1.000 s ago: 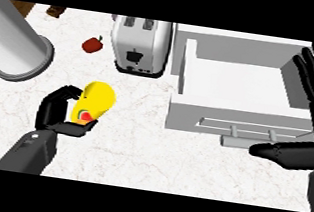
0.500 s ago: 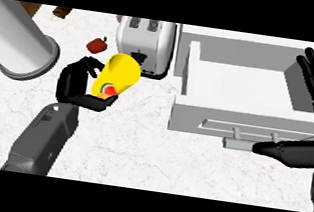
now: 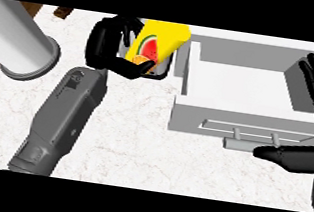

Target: Pick up the cup, place it into the drawer and close the drawer

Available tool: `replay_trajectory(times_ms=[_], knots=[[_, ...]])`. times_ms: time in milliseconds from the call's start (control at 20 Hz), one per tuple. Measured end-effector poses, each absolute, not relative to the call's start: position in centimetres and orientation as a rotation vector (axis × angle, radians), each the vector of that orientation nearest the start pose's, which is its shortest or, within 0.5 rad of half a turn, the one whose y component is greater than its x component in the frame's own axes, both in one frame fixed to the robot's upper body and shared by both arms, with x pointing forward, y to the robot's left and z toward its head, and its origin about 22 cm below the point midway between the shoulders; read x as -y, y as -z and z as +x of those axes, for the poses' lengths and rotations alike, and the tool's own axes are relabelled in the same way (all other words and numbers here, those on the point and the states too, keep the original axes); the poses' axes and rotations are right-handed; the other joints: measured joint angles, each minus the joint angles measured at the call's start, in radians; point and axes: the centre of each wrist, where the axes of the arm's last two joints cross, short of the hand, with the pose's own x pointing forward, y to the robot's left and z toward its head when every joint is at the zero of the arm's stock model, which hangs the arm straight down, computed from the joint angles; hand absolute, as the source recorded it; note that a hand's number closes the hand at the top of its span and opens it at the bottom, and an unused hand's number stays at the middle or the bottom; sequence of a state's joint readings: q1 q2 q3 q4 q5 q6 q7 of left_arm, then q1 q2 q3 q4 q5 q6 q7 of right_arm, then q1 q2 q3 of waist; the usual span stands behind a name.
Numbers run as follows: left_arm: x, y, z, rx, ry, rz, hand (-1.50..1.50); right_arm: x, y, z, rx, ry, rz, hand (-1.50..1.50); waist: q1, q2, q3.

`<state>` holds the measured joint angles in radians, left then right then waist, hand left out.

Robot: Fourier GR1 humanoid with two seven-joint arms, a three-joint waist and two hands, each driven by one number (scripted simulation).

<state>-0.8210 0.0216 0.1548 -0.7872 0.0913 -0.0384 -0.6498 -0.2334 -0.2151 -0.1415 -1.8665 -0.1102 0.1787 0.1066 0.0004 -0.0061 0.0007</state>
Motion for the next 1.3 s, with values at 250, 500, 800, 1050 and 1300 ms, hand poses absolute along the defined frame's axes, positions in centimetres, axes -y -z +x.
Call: replay_trajectory(times_ms=[250,500,800,1050,1300], knots=[[-11.5,-11.9,42.6,2.151,0.118,-0.264,1.5,27.6,-14.4,26.3,1.982,-0.256,0.003,-1.5,-0.01,0.003,0.0],[-7.3,-16.2,43.3,2.112,0.16,-0.208,1.5,27.9,-14.6,27.3,1.983,-0.257,0.008,-1.5,-0.024,0.008,0.0],[-4.3,-17.2,44.1,1.988,0.212,-0.112,1.5,27.1,-14.6,27.7,1.999,-0.279,0.033,-1.5,-0.054,0.017,0.001],[-3.4,-16.3,44.4,1.895,0.268,-0.028,1.5,26.7,-14.9,28.3,2.013,-0.294,0.058,-1.5,-0.085,0.026,0.001],[-3.3,-14.6,44.4,1.789,0.382,0.007,1.5,25.8,-15.3,29.0,2.032,-0.321,0.091,-1.5,-0.129,0.038,0.002]])
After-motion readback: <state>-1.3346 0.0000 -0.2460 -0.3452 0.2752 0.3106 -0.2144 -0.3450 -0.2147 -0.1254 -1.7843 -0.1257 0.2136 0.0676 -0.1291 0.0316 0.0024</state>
